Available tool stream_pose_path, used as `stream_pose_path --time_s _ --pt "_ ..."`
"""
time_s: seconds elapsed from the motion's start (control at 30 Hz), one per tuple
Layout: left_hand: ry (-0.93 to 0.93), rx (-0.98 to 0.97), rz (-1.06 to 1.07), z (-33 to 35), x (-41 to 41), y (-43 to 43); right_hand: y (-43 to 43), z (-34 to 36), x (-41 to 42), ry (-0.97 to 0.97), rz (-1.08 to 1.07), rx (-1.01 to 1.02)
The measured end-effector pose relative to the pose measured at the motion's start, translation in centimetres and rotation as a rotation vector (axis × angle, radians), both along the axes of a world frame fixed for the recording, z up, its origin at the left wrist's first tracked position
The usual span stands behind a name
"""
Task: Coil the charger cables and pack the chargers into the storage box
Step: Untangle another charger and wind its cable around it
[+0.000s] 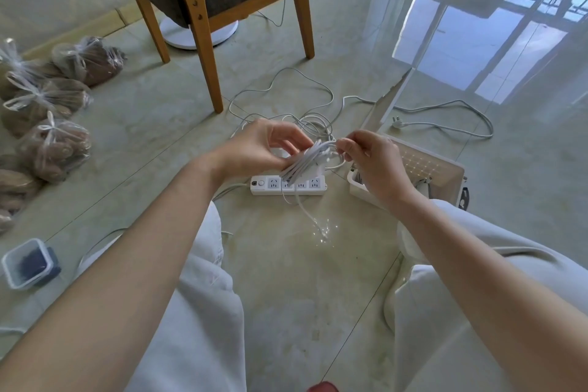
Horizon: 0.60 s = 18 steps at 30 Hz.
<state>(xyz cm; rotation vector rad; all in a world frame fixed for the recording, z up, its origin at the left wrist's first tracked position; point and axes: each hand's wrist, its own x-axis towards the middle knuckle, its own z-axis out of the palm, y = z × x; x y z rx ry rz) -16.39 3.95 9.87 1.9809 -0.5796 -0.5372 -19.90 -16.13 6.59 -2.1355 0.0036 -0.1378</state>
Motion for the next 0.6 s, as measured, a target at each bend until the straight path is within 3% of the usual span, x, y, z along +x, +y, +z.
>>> stream_pose_path --time_s 0.17,0.47,0.6 --pt "0.187 -0.220 0.029 -0.5 -0.3 -0.4 1.1 -0.8 0.1 0.147 0.066 0.190" --pt "0.388 -0.472 0.132 -1.0 0.0 -0.8 3.0 -1.5 -0.5 0.394 0.038 0.713" --pt "0.464 -0.618 0.239 -1.2 -0.1 -1.7 3.4 -1.4 -0.8 0.459 0.050 0.775"
